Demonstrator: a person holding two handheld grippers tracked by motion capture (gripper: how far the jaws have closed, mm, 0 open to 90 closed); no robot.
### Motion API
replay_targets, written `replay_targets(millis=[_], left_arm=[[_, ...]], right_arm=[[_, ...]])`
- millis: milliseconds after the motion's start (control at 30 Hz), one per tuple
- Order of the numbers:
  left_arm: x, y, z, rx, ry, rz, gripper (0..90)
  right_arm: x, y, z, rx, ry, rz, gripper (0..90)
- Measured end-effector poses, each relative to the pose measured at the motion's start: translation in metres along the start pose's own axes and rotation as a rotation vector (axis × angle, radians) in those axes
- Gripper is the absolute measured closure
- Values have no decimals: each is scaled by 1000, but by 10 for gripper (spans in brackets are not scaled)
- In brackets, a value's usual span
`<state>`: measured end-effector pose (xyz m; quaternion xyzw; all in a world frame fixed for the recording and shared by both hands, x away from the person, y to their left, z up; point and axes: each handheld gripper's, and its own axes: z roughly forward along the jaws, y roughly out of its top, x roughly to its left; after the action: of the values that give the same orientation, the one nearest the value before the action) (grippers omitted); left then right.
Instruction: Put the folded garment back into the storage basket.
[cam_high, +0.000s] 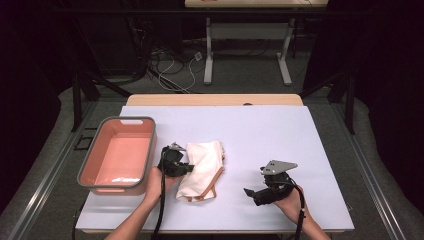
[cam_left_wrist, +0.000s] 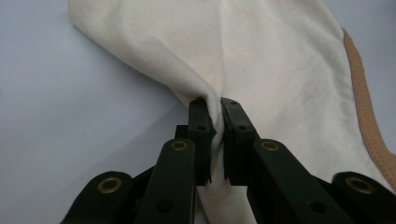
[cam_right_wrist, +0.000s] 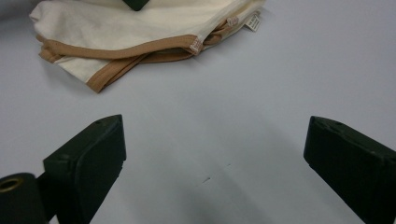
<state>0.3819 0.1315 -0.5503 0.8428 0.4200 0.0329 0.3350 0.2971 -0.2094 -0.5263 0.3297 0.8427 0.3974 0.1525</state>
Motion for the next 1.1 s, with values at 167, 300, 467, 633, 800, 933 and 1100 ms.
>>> replay_targets(millis=[167, 300, 467, 633, 800, 933, 1100], left_arm=[[0, 1, 0, 0, 7, 27, 841], [-1, 4, -3, 1, -15, 19, 848], [-5, 7, -7, -8, -9, 32, 855], [-8, 15, -17, -20, -19, 71, 857], [-7, 21, -22, -29, -16, 75, 857], [-10, 32, -31, -6, 16, 111, 857], [-17, 44, -40, 12, 42, 154, 858]], right_arm=[[-1, 0, 2, 8, 6, 2, 52], [-3, 0, 0, -7, 2, 10, 52], [-5, 0, -3, -4, -7, 16, 53], [-6, 2, -6, -11, -15, 12, 54], [-8, 2, -5, -13, -20, 25, 55], [-8, 2, -5, -8, -22, 22, 57], [-8, 2, -5, -12, -17, 19, 58]])
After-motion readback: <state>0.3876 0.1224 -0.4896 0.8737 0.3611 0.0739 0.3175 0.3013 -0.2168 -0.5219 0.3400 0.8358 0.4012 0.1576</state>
